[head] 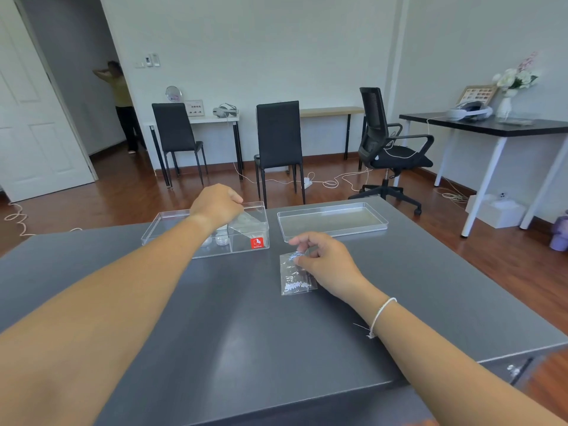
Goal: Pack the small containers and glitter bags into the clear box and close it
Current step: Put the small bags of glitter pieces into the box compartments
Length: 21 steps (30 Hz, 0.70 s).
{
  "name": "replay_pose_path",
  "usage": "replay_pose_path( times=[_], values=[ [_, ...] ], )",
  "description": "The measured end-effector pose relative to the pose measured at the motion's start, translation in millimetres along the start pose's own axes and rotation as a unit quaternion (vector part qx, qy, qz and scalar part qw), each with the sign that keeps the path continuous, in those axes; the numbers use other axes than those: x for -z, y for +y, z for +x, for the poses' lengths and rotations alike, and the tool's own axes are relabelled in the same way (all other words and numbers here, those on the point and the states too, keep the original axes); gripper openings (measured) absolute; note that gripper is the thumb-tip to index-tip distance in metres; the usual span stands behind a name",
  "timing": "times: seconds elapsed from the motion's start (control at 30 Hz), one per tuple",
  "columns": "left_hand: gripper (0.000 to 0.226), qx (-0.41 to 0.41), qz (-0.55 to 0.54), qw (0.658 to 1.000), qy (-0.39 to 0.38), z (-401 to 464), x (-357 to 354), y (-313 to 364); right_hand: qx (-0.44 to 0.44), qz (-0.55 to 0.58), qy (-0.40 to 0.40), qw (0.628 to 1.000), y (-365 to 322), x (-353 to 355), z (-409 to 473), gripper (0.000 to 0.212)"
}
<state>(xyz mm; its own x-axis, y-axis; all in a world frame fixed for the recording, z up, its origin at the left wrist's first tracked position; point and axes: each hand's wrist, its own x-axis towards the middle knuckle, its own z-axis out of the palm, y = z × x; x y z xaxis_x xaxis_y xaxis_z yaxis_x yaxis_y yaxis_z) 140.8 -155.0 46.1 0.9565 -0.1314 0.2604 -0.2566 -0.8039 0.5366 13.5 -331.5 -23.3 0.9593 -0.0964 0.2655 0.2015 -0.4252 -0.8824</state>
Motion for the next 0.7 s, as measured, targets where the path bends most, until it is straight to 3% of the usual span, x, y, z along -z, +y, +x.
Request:
replay_pose_path(
  times=[0.3, 0.7],
  values=[
    [0.021, -0.036, -0.034, 0.998, 0.035, -11, 19, -16, -0.026, 0.051, -0.001, 0.998, -7, 3, -4, 0.034],
    [0.021, -0.020, -0.054, 0.994, 0.096, -55, 59, -100, -0.089, 0.079, -0.008, 0.993, -21, 6, 2, 0.024]
  ],
)
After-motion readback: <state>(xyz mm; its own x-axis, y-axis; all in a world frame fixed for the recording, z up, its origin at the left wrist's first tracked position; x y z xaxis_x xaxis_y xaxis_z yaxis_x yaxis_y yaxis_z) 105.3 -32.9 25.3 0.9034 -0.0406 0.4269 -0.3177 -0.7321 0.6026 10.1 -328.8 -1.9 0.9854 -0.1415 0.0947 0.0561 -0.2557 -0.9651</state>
